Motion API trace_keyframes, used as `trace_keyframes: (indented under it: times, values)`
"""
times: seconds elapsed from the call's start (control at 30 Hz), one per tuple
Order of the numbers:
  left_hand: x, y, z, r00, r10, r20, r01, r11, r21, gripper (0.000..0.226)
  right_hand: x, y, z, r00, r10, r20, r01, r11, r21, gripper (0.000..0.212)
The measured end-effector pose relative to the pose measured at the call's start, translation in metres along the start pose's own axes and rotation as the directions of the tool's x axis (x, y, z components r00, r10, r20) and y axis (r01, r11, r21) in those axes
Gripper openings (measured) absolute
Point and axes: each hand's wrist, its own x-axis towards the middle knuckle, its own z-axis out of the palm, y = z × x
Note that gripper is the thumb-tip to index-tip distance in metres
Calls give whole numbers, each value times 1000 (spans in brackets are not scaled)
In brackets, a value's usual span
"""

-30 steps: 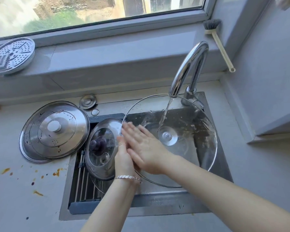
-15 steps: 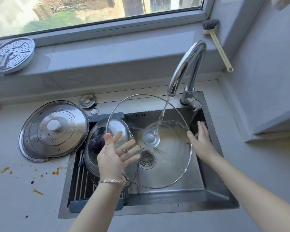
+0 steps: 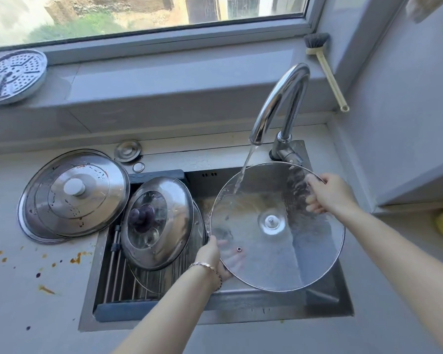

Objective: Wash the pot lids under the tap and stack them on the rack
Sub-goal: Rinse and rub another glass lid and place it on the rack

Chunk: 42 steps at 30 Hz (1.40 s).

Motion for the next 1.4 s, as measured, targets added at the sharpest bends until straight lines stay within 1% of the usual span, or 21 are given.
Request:
trace_keyframes:
  times: [0.07, 0.13, 0.27, 0.4, 0.53, 0.67, 0.73, 0.8, 0.83, 0.87, 0.9, 0.97, 1.07, 1.1, 1.13, 1.2, 1.27, 1.3, 1.33, 1.37, 1.4]
  values:
    - [10, -3, 4, 996, -84, 44, 86, 995, -56, 40, -4, -15, -6, 991, -127, -43, 122, 987, -105, 23]
    - [14, -1, 6, 994, -80, 75, 88, 991, -104, 40, -10, -25, -6, 970, -234, -64, 229, 970, -80, 20]
    - [4, 14, 0, 990, 140, 29, -131, 970, -203, 33, -14, -20, 4, 961, -245, -125, 263, 951, 160, 22]
    - [-17, 41, -21, 933, 359, 13, -357, 931, -69, 25, -12, 7, 31, 995, -51, -88, 81, 919, 387, 25]
    - [-45, 55, -31, 859, 512, 10, -502, 839, 211, 14, -22, 38, 69, 984, 168, 58, -176, 877, 447, 25]
    - [-68, 60, -30, 839, 539, 78, -527, 766, 369, 10, -35, 49, 87, 929, 318, 191, -365, 873, 323, 25]
    - [-72, 59, -27, 851, 521, 70, -500, 760, 415, 10, -37, 51, 84, 904, 335, 266, -383, 911, 153, 26]
    - [-73, 57, -22, 869, 492, 53, -464, 774, 432, 12, -39, 45, 72, 911, 283, 299, -216, 947, -237, 25]
    - [-73, 55, -19, 878, 476, 42, -443, 778, 444, 12, -41, 41, 67, 920, 230, 316, -75, 897, -436, 27]
    - [-72, 53, -15, 886, 463, 37, -426, 780, 458, 11, -46, 34, 61, 926, 160, 341, 62, 829, -556, 35]
    - [-70, 50, -10, 893, 450, 30, -409, 780, 475, 12, -54, 25, 55, 923, 81, 375, 174, 784, -596, 48]
    - [-67, 44, 1, 909, 415, 25, -374, 790, 486, 13, -74, 0, 43, 843, -60, 535, 368, 789, -492, 62]
    - [-62, 33, 19, 937, 348, 4, -315, 841, 440, 12, -103, -26, 34, 614, -91, 784, 497, 816, -294, 72]
    - [-61, 30, 24, 945, 327, -2, -297, 863, 409, 15, -108, -26, 34, 599, -118, 792, 551, 778, -301, 73]
    - [-60, 29, 29, 951, 309, -1, -288, 886, 364, 17, -110, -23, 35, 620, -177, 764, 618, 711, -336, 67]
    - [-63, 28, 37, 958, 287, 13, -280, 923, 265, 16, -109, -16, 39, 648, -377, 661, 737, 527, -422, 43]
    - [-68, 29, 42, 951, 306, 45, -306, 914, 266, 1, -107, -17, 36, 641, -502, 580, 767, 424, -481, 29]
    - [-70, 29, 43, 937, 340, 74, -344, 868, 357, 13, -104, -22, 30, 649, -525, 550, 760, 422, -494, 27]
    - [-72, 29, 39, 905, 409, 120, -405, 739, 539, 23, -100, -28, 24, 667, -535, 518, 744, 444, -499, 26]
    - [-73, 31, 34, 831, 531, 167, -445, 454, 772, 33, -96, -36, 16, 687, -533, 493, 726, 487, -485, 26]
    - [-71, 31, 27, 659, 709, 253, -421, 68, 905, 40, -93, -43, 8, 693, -530, 489, 720, 528, -450, 26]
